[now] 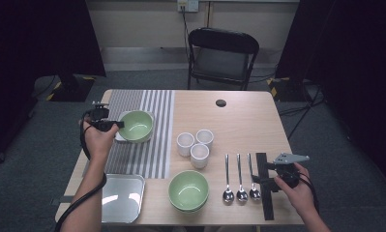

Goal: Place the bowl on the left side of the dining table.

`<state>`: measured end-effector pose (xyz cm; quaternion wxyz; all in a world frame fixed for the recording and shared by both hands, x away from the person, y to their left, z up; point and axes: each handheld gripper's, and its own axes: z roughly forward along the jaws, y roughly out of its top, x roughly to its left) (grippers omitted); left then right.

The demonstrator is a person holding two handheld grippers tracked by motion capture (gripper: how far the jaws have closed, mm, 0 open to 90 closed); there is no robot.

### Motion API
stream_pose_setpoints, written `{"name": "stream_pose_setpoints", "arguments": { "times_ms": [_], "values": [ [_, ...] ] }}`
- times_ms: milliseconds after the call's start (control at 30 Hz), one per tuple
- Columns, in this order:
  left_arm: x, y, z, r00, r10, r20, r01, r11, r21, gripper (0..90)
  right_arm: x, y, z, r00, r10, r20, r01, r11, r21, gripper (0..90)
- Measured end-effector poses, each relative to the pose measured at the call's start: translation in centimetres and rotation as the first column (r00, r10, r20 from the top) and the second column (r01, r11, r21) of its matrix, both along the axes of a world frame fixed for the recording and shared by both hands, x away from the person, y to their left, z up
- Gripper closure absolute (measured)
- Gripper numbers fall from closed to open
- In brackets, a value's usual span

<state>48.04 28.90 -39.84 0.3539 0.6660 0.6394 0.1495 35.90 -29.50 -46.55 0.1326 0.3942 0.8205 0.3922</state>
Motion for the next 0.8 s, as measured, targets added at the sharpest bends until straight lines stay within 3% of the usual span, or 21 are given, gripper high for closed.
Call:
{"name": "stream_pose_setpoints", "arguments": {
  "times_ms": [800],
  "values": [
    [1.5, 0.7, -0.8, 0.9994, 0.032, -0.015, -0.032, 0.9994, -0.01, 85.5, 0.0, -0.1, 0.0, 0.9999, -0.011, 0.011, 0.011, 1.0, 0.004, 21.1]
  ]
}}
